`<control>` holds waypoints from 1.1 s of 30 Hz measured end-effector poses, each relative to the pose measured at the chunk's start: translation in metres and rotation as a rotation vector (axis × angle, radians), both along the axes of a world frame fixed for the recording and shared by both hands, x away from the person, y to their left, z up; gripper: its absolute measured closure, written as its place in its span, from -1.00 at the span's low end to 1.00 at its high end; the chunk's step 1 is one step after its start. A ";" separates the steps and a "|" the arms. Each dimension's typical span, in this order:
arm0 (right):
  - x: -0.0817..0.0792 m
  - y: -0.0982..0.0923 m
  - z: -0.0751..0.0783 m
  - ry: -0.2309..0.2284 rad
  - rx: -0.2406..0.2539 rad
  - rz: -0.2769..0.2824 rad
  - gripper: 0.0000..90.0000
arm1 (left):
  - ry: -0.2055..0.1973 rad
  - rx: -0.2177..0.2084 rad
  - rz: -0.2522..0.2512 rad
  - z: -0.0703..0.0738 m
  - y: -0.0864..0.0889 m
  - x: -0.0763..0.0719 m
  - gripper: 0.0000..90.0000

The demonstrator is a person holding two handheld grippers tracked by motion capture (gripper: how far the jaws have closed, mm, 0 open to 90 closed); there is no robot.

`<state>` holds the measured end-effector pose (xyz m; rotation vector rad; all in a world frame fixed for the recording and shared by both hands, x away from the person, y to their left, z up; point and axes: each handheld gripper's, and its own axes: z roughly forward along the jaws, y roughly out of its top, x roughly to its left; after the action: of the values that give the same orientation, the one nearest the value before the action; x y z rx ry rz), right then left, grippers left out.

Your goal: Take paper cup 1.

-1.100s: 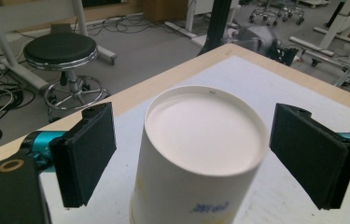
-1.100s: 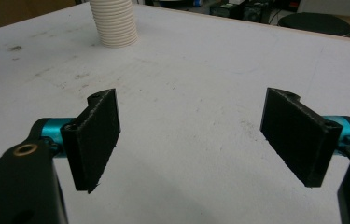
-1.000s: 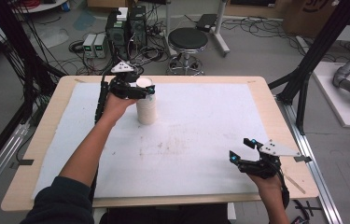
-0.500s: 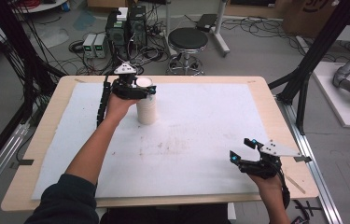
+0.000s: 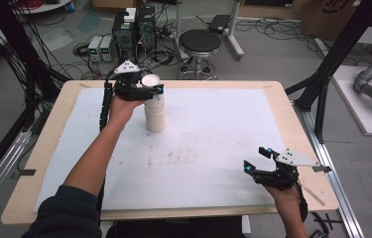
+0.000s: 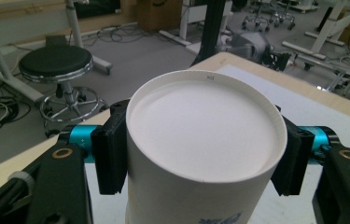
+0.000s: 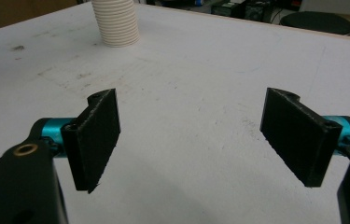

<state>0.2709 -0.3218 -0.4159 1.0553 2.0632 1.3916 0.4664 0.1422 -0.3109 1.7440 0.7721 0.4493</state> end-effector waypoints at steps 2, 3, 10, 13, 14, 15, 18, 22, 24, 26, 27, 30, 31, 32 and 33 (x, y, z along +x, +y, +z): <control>-0.001 0.000 0.000 0.001 0.002 0.001 -0.54 | -0.019 -0.014 -0.004 0.008 0.002 -0.002 -0.23; -0.001 0.000 0.000 0.001 0.002 0.001 -0.54 | -0.023 -0.022 0.000 0.012 0.004 -0.003 -0.23; -0.001 0.002 0.001 -0.002 0.004 0.003 -0.54 | -0.073 -0.079 0.003 0.037 0.016 -0.014 -0.22; -0.001 0.002 0.001 -0.001 0.003 0.003 -0.54 | -0.097 -0.099 0.004 0.045 0.023 -0.022 -0.22; -0.001 0.002 0.001 -0.001 0.003 0.003 -0.54 | -0.100 -0.104 0.001 0.047 0.026 -0.025 -0.22; -0.001 0.002 0.001 -0.001 0.004 0.001 -0.54 | -0.104 -0.105 -0.003 0.049 0.028 -0.028 -0.22; -0.001 0.002 0.001 -0.001 0.004 0.003 -0.54 | -0.125 -0.107 -0.010 0.053 0.036 -0.040 -0.21; -0.001 0.003 0.001 -0.003 0.004 0.007 -0.54 | -0.133 -0.100 -0.015 0.049 0.048 -0.055 -0.21; -0.001 0.005 0.002 -0.001 0.001 0.009 -0.54 | -0.133 -0.104 -0.016 0.045 0.053 -0.062 -0.21; 0.000 0.006 0.002 -0.006 0.000 0.011 -0.54 | -0.129 -0.107 -0.018 0.041 0.057 -0.068 -0.21; 0.000 0.007 0.002 0.000 0.003 0.014 -0.54 | -0.131 -0.103 -0.019 0.039 0.058 -0.071 -0.21; 0.001 0.009 0.002 0.000 -0.001 0.018 -0.54 | -0.131 -0.105 -0.029 0.031 0.062 -0.081 -0.21; 0.001 0.010 0.002 -0.001 0.001 0.020 -0.54 | -0.131 -0.108 -0.032 0.029 0.063 -0.084 -0.21; 0.001 0.011 0.002 -0.001 0.000 0.022 -0.54 | -0.130 -0.110 -0.033 0.025 0.065 -0.088 -0.21; 0.002 0.012 0.002 0.000 0.003 0.024 -0.54 | -0.131 -0.112 -0.036 0.022 0.066 -0.091 -0.21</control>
<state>0.2727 -0.3098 -0.4135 1.0355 2.0812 1.4064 0.3755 0.2077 -0.2884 1.6046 0.6596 0.4819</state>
